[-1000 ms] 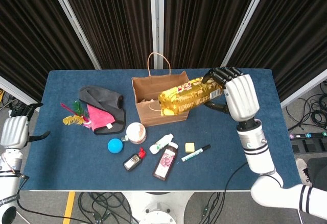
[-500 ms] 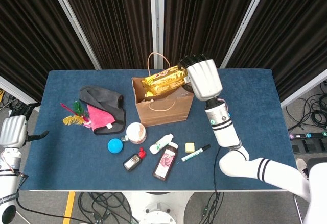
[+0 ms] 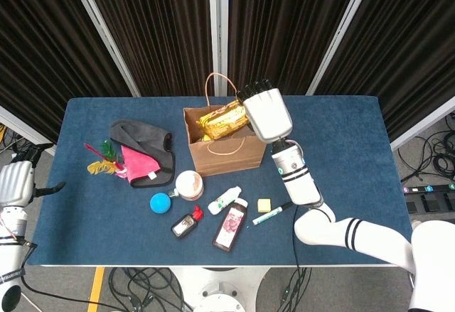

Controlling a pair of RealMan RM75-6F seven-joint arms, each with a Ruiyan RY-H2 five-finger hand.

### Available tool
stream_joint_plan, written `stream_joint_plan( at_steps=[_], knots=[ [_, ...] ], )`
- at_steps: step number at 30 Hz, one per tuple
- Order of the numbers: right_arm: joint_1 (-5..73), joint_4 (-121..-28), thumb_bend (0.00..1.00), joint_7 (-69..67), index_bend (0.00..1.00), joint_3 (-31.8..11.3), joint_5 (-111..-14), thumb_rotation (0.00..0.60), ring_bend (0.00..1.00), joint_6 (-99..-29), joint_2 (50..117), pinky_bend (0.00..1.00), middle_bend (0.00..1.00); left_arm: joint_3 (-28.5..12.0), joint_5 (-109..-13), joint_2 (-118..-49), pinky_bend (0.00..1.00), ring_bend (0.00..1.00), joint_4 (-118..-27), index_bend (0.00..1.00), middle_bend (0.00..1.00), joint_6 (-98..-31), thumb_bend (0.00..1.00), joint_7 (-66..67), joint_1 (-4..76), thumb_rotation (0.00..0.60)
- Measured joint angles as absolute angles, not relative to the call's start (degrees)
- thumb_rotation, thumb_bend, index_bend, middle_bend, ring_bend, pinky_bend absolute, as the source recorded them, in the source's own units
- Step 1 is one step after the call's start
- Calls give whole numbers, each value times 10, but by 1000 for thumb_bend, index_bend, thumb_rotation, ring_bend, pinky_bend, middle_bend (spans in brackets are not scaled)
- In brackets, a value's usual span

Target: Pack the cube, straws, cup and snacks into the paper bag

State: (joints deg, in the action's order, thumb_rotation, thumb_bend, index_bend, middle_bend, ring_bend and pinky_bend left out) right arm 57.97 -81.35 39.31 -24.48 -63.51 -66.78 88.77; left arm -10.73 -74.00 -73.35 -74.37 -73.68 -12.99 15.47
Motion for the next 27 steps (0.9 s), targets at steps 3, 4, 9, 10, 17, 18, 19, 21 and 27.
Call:
stream_joint_plan(
  at_steps=[3, 4, 9, 10, 17, 18, 19, 21, 27],
  knots=[
    [583, -826, 132, 407, 153, -243, -620, 600, 14, -661, 884, 4, 148, -108, -740, -733, 290, 264, -742, 271, 331, -739, 45, -132, 153, 600],
    [583, -828, 126, 406, 124, -243, -619, 600, 2, -660, 883, 0, 130, -108, -740, -732, 290, 264, -742, 271, 330, -740, 45, -133, 153, 600],
    [582, -832, 125, 386, 97, -243, -630, 600, 0, -675, 880, 0, 121, -107, -742, -732, 290, 264, -745, 271, 330, -744, 45, -133, 150, 600],
    [581, -834, 126, 382, 97, -244, -633, 600, 0, -679, 879, 0, 122, -108, -742, -731, 290, 264, -746, 271, 330, -744, 45, -133, 150, 600],
    [540, -893, 79, 359, 97, -241, -664, 600, 11, -741, 842, 0, 138, -108, -744, -725, 290, 264, -761, 271, 331, -746, 45, -129, 150, 600],
    [527, -906, 57, 355, 97, -238, -669, 600, 11, -753, 832, 0, 139, -107, -746, -725, 289, 264, -762, 271, 330, -746, 45, -129, 150, 600],
    [512, -920, 47, 350, 97, -234, -674, 600, 11, -766, 820, 0, 139, -105, -748, -724, 290, 264, -763, 271, 330, -747, 45, -130, 149, 600],
    [469, -954, 20, 335, 96, -218, -686, 600, 10, -792, 788, 0, 136, -101, -753, -724, 290, 264, -764, 271, 330, -748, 46, -130, 147, 600],
    [313, -1026, 13, 267, 87, -100, -707, 600, 0, -825, 687, 0, 106, -80, -785, -726, 290, 250, -752, 273, 330, -759, 51, -123, 142, 600]
  ],
)
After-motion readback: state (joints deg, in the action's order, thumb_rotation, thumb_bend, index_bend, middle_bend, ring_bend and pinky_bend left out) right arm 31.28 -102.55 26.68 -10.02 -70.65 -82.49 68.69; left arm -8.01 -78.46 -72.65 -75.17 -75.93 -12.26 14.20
